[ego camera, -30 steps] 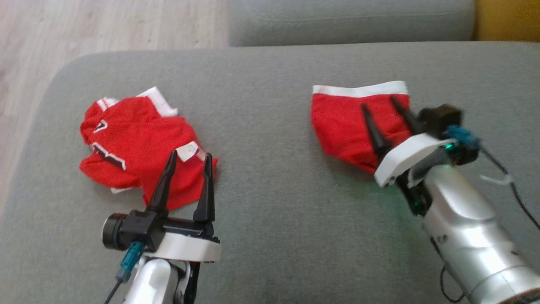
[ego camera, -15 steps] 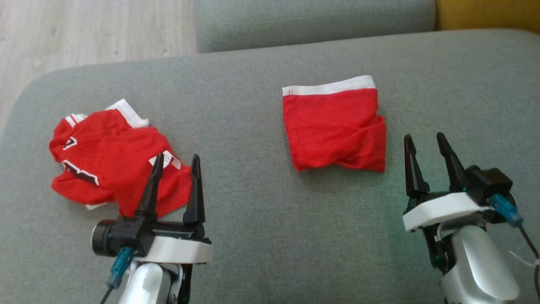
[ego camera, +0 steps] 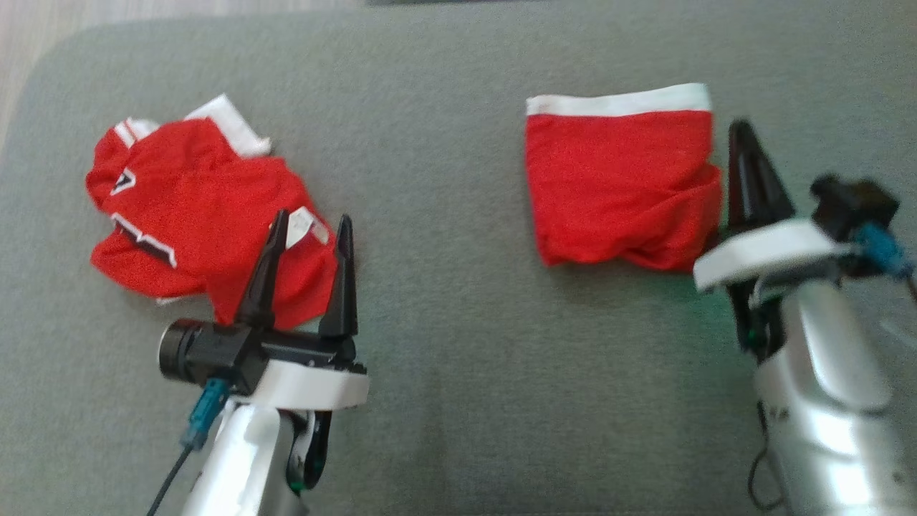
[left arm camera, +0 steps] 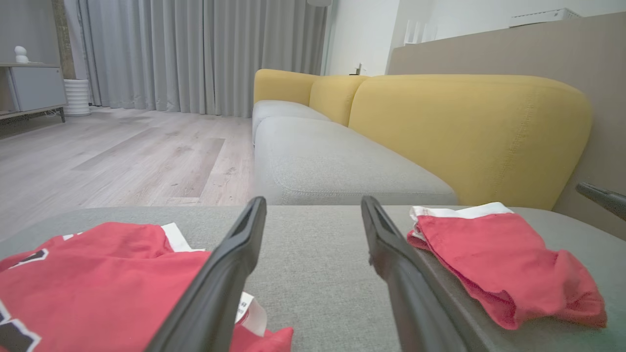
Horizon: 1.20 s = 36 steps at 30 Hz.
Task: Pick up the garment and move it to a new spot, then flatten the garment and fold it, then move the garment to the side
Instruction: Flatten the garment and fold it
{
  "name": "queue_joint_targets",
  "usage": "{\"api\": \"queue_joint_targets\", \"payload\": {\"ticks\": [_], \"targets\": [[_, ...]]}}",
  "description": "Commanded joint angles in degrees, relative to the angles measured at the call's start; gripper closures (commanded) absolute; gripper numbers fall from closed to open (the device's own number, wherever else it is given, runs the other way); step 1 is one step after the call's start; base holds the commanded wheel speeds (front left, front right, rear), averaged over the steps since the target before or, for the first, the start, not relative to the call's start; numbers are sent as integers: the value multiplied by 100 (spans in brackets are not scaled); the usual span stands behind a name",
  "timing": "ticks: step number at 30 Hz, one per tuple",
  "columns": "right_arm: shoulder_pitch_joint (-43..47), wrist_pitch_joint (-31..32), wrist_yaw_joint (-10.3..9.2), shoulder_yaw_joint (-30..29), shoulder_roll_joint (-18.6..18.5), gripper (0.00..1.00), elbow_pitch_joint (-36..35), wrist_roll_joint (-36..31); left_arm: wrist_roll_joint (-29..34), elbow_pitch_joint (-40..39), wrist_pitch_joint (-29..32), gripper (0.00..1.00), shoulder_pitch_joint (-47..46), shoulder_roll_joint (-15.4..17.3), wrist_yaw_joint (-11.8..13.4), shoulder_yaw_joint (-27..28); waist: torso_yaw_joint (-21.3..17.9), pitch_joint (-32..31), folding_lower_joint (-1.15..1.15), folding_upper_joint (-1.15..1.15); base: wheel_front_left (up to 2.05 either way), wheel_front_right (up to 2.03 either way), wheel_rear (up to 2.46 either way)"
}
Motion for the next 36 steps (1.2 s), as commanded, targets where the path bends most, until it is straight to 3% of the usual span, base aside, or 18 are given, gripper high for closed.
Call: {"api": "queue_joint_targets", "payload": {"ticks": [1,11,16,21,28,31,36], "targets": [[-401,55,-4,14,28,100,53,-98,28,-171,-29,0,-280,16,-39,112,314,337,-1,0,0,0,0],[-1518,351,-4,-915,29,100,2052,-1062,-109,-103,-29,0,-551,8,-31,-74,792,730,-1,0,0,0,0],[-1845,82,-4,-1170,29,100,2663,-1305,-141,-97,-29,0,-581,7,-3,-102,834,746,-1,0,0,0,0],[-2052,-184,-4,-591,29,100,2748,-905,-162,-67,-29,0,-554,7,34,-81,789,657,-1,0,0,0,0],[-1865,-212,-4,656,29,100,2157,29,-176,-85,-29,0,-529,6,38,-67,777,571,-1,0,0,0,0],[-1839,-212,-4,896,29,100,2279,92,-186,-111,-29,0,-522,6,41,-76,799,583,-1,0,0,0,0],[-1985,147,-4,1239,29,100,3252,120,-194,-132,-29,0,-511,6,43,-101,888,627,-1,0,0,0,0]]}}
